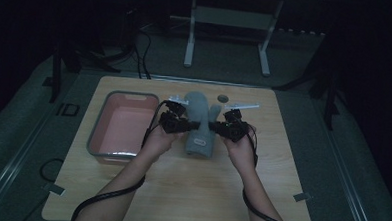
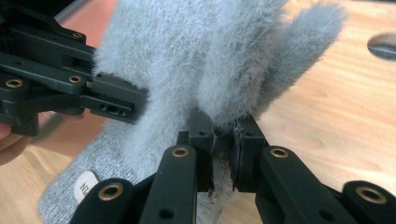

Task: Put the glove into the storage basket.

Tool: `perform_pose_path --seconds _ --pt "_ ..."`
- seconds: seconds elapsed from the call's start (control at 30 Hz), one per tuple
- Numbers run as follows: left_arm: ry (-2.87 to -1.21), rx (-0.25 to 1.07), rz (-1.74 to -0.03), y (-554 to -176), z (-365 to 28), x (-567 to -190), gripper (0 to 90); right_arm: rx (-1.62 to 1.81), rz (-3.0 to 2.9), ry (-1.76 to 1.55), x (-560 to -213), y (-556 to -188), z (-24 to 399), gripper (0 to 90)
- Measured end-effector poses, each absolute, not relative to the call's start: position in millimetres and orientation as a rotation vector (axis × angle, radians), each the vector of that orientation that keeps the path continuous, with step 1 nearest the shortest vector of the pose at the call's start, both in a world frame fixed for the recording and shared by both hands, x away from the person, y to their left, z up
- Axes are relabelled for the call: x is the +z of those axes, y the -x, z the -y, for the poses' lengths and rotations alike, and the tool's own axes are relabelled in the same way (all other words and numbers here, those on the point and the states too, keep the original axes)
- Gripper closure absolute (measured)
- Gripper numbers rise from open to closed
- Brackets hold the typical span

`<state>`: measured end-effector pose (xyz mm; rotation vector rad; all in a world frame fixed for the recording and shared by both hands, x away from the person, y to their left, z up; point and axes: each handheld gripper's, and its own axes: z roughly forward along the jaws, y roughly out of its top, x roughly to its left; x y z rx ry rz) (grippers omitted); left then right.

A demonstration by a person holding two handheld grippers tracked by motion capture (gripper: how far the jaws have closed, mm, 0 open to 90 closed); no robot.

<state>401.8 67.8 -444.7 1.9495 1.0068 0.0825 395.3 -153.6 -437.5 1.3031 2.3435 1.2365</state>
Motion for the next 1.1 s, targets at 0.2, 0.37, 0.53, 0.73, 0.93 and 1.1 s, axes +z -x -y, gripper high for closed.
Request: perform_pose_path --seconds 0.2,0.37,0.53,0.73,0.93,1.1 --pt "-1.954 0.118 -1.000 -401.3 -87.6 -415.8 77.8 1.276 -2.328 -1.265 -411.0 -395.6 135.3 81.5" --pt "-1.974 0.159 -1.005 -401.7 -109.6 -399.9 77.8 1.290 -2.337 -1.231 -396.3 -399.3 112.9 81.5" --pt "-1.969 0.170 -1.041 -402.1 -138.3 -394.5 77.8 1.294 -2.370 -1.205 -389.9 -405.4 83.9 81.6" --pt "-1.975 0.203 -1.098 -397.7 -173.7 -391.7 77.8 1.306 -2.410 -1.183 -389.4 -409.9 45.7 81.6" --pt "-1.976 0.239 -1.150 -391.0 -212.1 -391.0 77.8 1.313 -2.450 -1.144 -391.5 -411.2 3.3 81.6" --pt "-1.948 0.248 -1.205 -387.5 -241.2 -399.8 77.8 1.296 -2.491 -1.112 -397.7 -412.6 -31.6 81.7"
